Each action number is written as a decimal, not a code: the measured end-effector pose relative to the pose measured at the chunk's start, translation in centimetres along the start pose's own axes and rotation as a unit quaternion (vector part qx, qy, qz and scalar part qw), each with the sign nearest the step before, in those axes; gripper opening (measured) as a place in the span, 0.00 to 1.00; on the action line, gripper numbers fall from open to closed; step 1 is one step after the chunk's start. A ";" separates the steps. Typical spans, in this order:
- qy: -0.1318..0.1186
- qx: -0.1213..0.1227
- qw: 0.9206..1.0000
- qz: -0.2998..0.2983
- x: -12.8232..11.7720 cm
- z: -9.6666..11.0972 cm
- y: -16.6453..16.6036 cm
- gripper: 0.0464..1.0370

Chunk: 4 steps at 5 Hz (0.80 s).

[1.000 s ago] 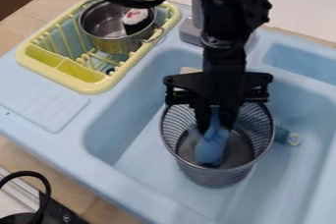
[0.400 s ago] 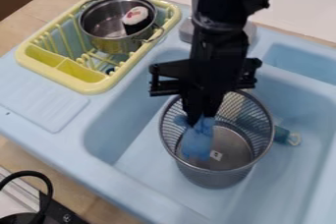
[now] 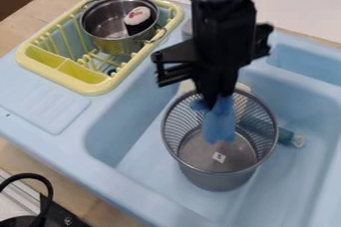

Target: Put the blue object in the upper side of the sink

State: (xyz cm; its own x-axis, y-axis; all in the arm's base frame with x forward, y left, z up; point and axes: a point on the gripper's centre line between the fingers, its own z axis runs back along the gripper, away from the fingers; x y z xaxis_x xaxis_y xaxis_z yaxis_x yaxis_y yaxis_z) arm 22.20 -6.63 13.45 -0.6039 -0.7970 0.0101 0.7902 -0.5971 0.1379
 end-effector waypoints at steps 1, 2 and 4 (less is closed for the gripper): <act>0.028 0.071 0.996 -0.040 0.0 0.4 2.3 0.01; 0.047 0.134 0.990 -0.014 -0.4 0.3 4.2 0.01; 0.000 0.210 0.977 0.037 -0.8 -0.2 7.0 0.01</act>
State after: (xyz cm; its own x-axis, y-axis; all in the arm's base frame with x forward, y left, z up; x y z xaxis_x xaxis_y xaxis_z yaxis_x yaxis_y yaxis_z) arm 28.26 -10.16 14.20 -0.5465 -0.8367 0.0349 0.7197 -0.4480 0.5305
